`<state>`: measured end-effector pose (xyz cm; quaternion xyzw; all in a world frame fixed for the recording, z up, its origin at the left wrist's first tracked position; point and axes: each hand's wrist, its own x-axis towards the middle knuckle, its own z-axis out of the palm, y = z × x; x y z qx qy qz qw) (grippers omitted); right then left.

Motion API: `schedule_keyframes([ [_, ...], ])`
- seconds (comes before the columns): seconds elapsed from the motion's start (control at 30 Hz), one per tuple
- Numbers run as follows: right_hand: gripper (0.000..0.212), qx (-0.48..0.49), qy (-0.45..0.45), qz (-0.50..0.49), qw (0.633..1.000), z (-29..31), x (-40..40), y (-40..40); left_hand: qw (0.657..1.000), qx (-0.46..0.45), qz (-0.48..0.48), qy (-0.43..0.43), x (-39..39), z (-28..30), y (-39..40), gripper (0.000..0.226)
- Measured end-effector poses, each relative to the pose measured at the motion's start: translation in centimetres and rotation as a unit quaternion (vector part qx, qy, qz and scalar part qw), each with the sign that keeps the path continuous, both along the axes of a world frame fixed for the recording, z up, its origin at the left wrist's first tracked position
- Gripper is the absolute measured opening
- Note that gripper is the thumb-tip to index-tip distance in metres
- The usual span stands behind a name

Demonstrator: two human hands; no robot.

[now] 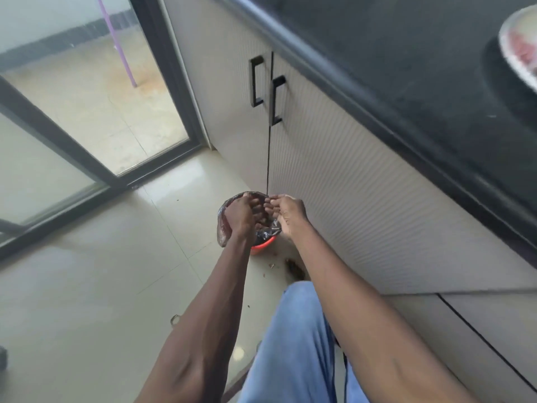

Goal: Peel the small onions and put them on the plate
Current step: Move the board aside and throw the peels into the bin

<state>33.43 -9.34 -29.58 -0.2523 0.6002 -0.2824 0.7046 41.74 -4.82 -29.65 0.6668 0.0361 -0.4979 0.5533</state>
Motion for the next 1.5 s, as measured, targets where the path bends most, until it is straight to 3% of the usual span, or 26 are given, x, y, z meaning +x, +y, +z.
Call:
schedule_keyframes([
  [0.23,0.026,-0.164,-0.170,-0.095,0.967,15.3,-7.7,9.1,0.983,-0.179,0.028,-0.023,-7.6,12.8,6.0,0.023],
  [0.33,0.026,-0.258,-0.221,-0.128,0.932,22.0,-12.3,11.6,0.961,-0.275,-0.007,-0.038,-12.1,18.8,7.2,0.030],
  [0.43,0.025,-0.349,-0.213,-0.183,0.894,28.0,-18.2,13.8,0.928,-0.363,-0.073,-0.033,-18.2,24.7,7.9,0.032],
  [0.57,0.026,-0.438,-0.115,-0.280,0.847,32.1,-26.3,15.6,0.878,-0.441,-0.185,-0.026,-26.7,29.8,8.4,0.033],
  [0.63,0.027,-0.458,0.036,-0.315,0.831,32.5,-31.2,16.7,0.838,-0.465,-0.282,-0.047,-30.7,30.8,8.2,0.031],
  [0.7,0.026,-0.430,0.251,-0.300,0.814,32.3,-35.8,18.4,0.795,-0.466,-0.374,-0.103,-33.9,30.7,7.4,0.026],
  [0.8,0.026,-0.320,0.382,-0.234,0.835,32.3,-40.8,21.9,0.726,-0.442,-0.465,-0.249,-36.9,30.1,5.1,0.031],
  [0.87,0.042,-0.242,0.505,-0.147,0.815,32.4,-42.9,23.4,0.666,-0.417,-0.531,-0.316,-38.2,29.8,3.3,0.035],
  [0.97,0.060,-0.195,0.555,-0.091,0.803,32.3,-43.9,22.9,0.589,-0.382,-0.591,-0.397,-39.7,29.7,1.1,0.046],
  [1.1,0.036,-0.240,0.511,-0.108,0.818,32.2,-43.9,19.9,0.551,-0.359,-0.642,-0.393,-41.7,30.3,0.8,0.056],
  [1.17,0.031,-0.267,0.495,-0.132,0.816,31.6,-44.0,18.2,0.541,-0.366,-0.668,-0.357,-42.2,30.3,1.4,0.055],
  [1.2,0.028,-0.274,0.495,-0.136,0.814,31.3,-44.2,17.3,0.554,-0.370,-0.674,-0.319,-42.4,30.3,1.5,0.049],
  [1.3,0.017,-0.296,0.496,-0.165,0.799,31.0,-45.6,15.9,0.635,-0.403,-0.634,-0.183,-42.1,30.0,1.1,0.048],
  [1.37,0.026,-0.325,0.482,-0.215,0.785,31.6,-47.2,15.5,0.665,-0.415,-0.597,-0.174,-41.8,29.9,0.1,0.059],
  [1.43,0.033,-0.315,0.471,-0.215,0.795,32.4,-48.6,15.1,0.661,-0.407,-0.596,-0.206,-41.9,30.0,-0.6,0.063],
  [1.5,0.037,-0.282,0.481,-0.155,0.816,32.8,-49.1,14.3,0.643,-0.396,-0.613,-0.233,-42.8,30.6,-0.5,0.067],
])
